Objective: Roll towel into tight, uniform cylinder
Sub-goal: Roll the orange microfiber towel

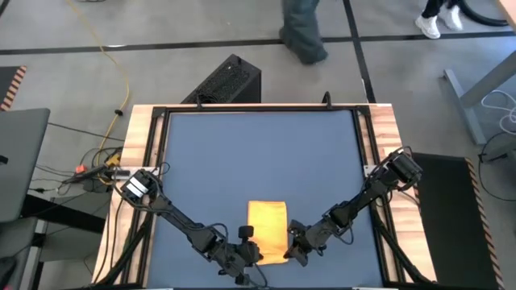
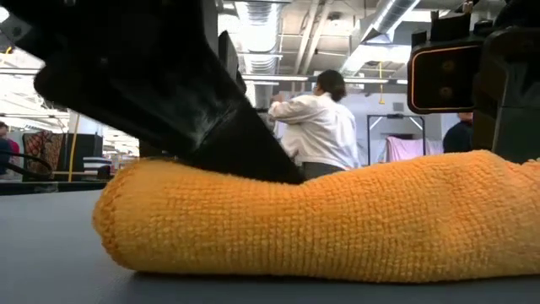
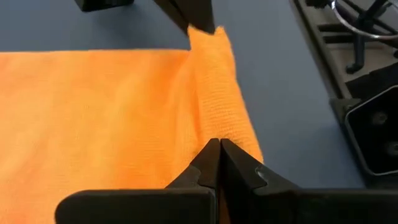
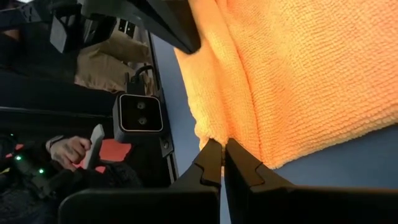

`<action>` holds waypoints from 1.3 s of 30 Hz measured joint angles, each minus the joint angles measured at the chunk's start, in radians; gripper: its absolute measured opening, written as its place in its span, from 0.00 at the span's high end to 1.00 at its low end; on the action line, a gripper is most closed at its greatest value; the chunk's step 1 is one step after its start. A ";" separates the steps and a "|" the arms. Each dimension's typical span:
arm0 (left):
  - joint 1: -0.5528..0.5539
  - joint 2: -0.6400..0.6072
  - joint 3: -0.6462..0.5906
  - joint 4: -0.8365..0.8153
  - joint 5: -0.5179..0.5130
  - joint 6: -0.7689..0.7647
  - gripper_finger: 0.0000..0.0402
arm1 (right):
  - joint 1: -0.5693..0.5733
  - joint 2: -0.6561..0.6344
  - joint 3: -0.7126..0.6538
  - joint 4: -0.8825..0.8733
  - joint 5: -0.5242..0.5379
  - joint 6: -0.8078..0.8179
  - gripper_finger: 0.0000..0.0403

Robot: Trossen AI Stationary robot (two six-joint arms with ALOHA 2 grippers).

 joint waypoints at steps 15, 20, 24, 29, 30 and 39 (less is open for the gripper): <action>0.006 0.000 0.000 -0.065 -0.044 -0.022 1.00 | -0.024 0.002 0.019 -0.005 -0.063 0.033 0.80; 0.006 0.000 0.000 -0.075 -0.045 -0.022 1.00 | -0.032 -0.036 0.021 -0.041 -0.096 0.018 0.74; 0.006 0.000 0.000 -0.078 -0.045 -0.022 1.00 | -0.030 -0.097 0.019 -0.145 -0.105 0.022 0.73; 0.007 0.000 0.000 -0.082 -0.046 -0.024 1.00 | -0.027 -0.174 0.016 -0.315 -0.103 0.005 0.72; 0.007 0.000 0.000 -0.083 -0.046 -0.024 1.00 | -0.025 -0.191 0.015 -0.340 -0.097 -0.019 0.72; 0.024 0.000 0.000 -0.085 -0.032 -0.002 1.00 | 0.092 -0.265 0.113 -0.323 0.152 -0.681 0.72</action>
